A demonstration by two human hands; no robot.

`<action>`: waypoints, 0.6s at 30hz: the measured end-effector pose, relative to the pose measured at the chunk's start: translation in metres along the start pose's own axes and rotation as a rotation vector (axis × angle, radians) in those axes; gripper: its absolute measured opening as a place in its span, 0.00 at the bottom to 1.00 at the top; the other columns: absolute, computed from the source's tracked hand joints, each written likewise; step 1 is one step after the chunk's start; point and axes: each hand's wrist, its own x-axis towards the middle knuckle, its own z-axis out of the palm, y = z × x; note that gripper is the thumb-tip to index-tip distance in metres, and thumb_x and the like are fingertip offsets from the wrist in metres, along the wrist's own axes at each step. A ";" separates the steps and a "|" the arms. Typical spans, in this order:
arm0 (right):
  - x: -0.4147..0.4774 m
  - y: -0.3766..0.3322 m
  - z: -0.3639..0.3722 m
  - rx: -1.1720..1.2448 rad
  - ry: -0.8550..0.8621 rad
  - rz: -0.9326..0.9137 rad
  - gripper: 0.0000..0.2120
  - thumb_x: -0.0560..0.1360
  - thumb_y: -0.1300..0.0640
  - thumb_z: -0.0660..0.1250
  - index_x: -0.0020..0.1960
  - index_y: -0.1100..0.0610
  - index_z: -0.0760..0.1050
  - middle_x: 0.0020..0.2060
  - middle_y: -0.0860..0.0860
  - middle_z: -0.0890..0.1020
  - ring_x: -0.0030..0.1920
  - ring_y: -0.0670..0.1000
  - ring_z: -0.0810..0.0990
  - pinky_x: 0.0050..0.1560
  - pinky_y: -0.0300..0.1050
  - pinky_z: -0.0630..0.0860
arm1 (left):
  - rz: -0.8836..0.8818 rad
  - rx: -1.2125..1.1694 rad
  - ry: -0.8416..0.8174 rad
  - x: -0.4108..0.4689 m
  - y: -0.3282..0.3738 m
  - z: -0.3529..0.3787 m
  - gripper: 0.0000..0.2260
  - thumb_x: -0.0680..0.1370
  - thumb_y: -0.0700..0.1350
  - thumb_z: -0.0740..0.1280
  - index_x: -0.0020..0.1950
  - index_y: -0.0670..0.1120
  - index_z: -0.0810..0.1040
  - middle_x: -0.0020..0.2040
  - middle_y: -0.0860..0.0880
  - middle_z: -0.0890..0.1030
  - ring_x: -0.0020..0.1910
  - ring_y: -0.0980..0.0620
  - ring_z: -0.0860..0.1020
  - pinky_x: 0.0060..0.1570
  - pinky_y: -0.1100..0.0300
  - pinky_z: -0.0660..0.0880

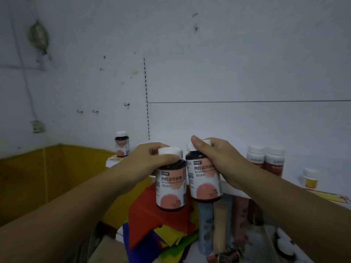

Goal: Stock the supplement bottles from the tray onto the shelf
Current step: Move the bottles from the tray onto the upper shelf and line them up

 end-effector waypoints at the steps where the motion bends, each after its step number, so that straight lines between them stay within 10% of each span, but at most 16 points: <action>1: 0.007 -0.003 0.010 -0.018 0.011 0.000 0.33 0.56 0.30 0.65 0.42 0.59 0.76 0.33 0.51 0.84 0.32 0.48 0.83 0.31 0.39 0.77 | 0.000 0.004 -0.008 0.003 -0.006 -0.012 0.07 0.72 0.48 0.71 0.49 0.51 0.80 0.45 0.51 0.85 0.42 0.57 0.83 0.38 0.65 0.80; 11: 0.087 -0.013 0.079 -0.152 -0.008 -0.036 0.28 0.59 0.33 0.67 0.46 0.55 0.81 0.41 0.49 0.86 0.42 0.46 0.84 0.42 0.40 0.80 | -0.008 0.055 -0.057 0.064 -0.048 -0.116 0.09 0.73 0.50 0.69 0.52 0.54 0.81 0.47 0.52 0.85 0.48 0.54 0.83 0.43 0.60 0.79; 18: 0.156 -0.015 0.096 -0.143 -0.013 -0.138 0.30 0.54 0.32 0.67 0.45 0.53 0.82 0.40 0.47 0.86 0.39 0.42 0.83 0.31 0.29 0.75 | 0.025 0.070 0.001 0.124 -0.057 -0.170 0.09 0.72 0.48 0.69 0.51 0.50 0.82 0.48 0.48 0.84 0.50 0.48 0.82 0.50 0.52 0.79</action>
